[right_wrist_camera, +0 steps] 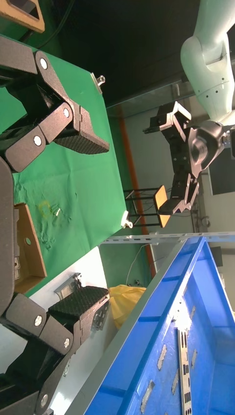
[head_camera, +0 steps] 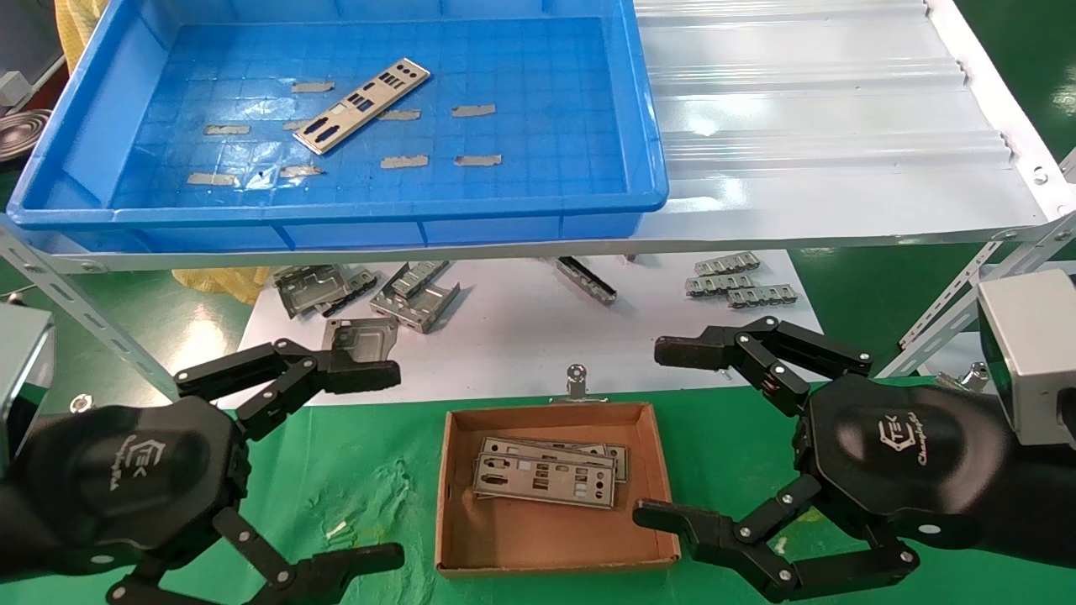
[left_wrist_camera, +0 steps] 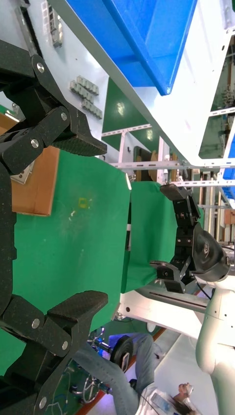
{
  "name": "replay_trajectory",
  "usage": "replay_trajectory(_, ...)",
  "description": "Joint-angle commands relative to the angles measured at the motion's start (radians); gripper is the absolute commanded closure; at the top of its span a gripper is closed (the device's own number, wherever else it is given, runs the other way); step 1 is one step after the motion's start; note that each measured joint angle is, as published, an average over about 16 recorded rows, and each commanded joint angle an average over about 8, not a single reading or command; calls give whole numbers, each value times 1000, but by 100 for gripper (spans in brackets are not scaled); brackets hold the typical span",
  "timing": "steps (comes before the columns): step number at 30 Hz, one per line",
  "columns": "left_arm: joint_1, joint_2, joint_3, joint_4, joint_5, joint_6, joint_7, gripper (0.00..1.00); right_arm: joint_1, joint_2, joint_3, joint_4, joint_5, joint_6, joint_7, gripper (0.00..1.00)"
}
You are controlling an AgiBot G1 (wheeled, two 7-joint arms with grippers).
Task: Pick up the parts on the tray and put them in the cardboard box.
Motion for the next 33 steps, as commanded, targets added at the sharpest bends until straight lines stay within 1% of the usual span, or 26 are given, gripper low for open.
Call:
replay_trajectory(1,0,0,0,0,0,0,0,0,0,0,0,0,0,0,0,0)
replay_trajectory(33,0,0,0,1,0,0,0,0,0,0,0,0,0,0,0,0)
